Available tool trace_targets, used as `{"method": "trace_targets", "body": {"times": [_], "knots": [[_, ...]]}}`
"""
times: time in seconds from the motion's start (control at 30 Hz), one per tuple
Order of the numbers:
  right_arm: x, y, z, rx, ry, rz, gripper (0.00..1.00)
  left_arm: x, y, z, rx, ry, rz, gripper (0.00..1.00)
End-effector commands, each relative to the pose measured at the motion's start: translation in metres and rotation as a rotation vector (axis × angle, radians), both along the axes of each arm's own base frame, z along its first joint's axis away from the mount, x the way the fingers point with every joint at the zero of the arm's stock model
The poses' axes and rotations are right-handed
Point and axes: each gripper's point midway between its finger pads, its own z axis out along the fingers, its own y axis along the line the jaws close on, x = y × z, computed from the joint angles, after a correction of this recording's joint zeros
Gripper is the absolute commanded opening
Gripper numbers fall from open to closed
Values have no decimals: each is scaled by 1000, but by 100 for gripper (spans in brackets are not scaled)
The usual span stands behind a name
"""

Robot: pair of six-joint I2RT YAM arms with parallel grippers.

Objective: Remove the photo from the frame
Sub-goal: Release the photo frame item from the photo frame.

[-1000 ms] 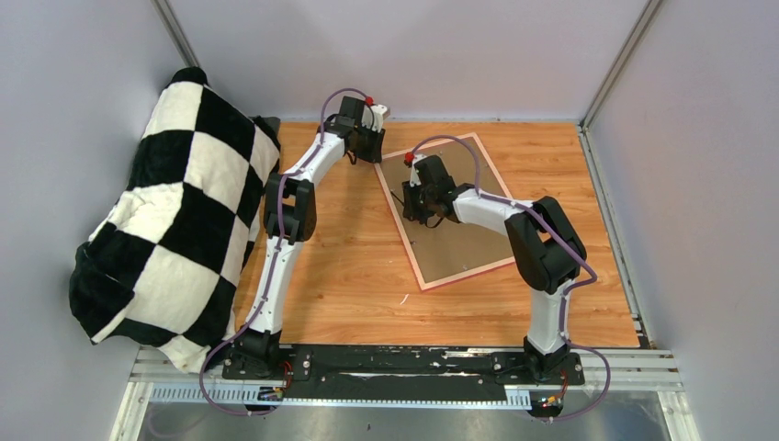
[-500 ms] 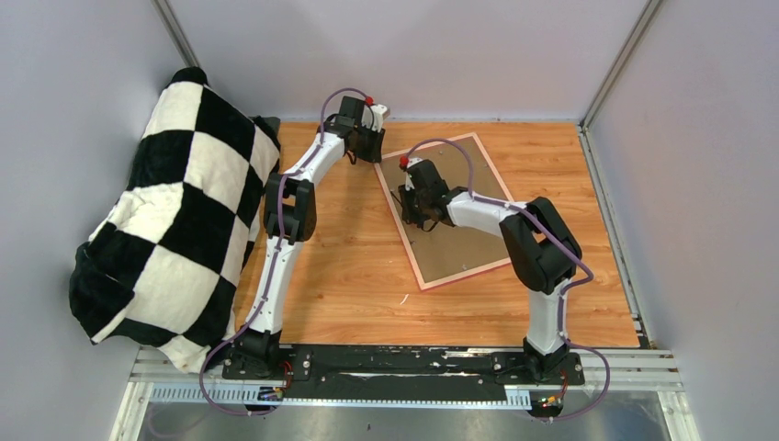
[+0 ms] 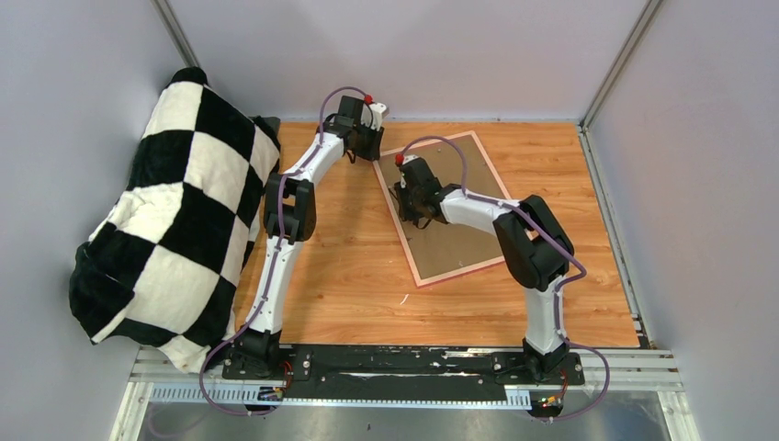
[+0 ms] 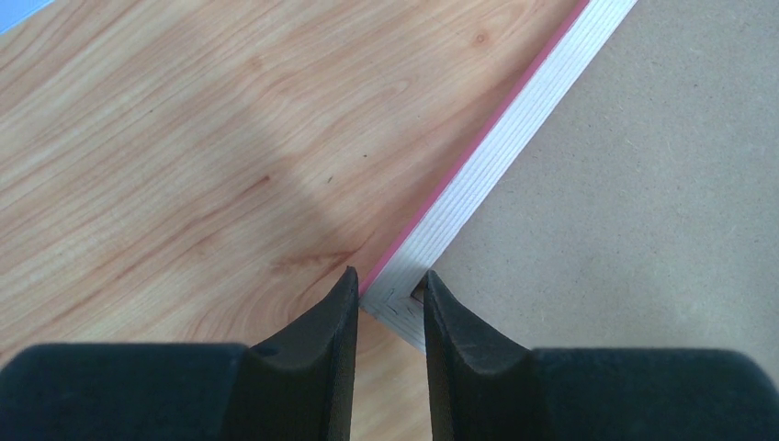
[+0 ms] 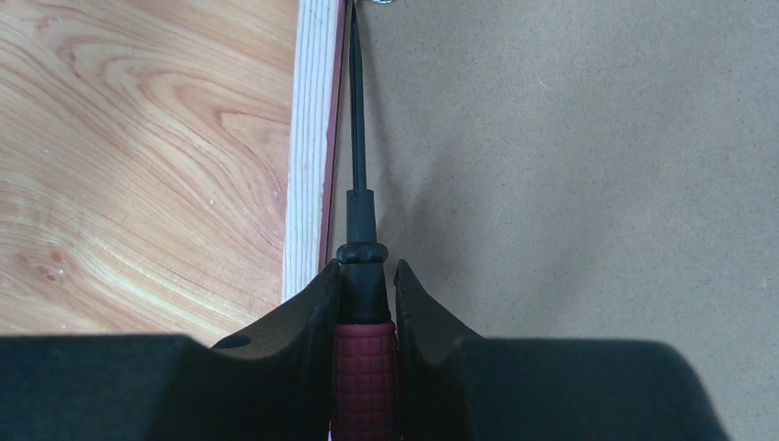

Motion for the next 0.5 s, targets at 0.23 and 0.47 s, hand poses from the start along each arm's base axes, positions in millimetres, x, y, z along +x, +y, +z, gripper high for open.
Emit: {"method": "trace_targets", "body": {"times": [0.23, 0.47], "knots": [[6, -19, -47, -8, 162, -140, 0, -55, -6, -59, 65, 238, -52, 0], [3, -16, -51, 55, 236, -135, 0, -55, -7, -59, 65, 237, -53, 0]]}}
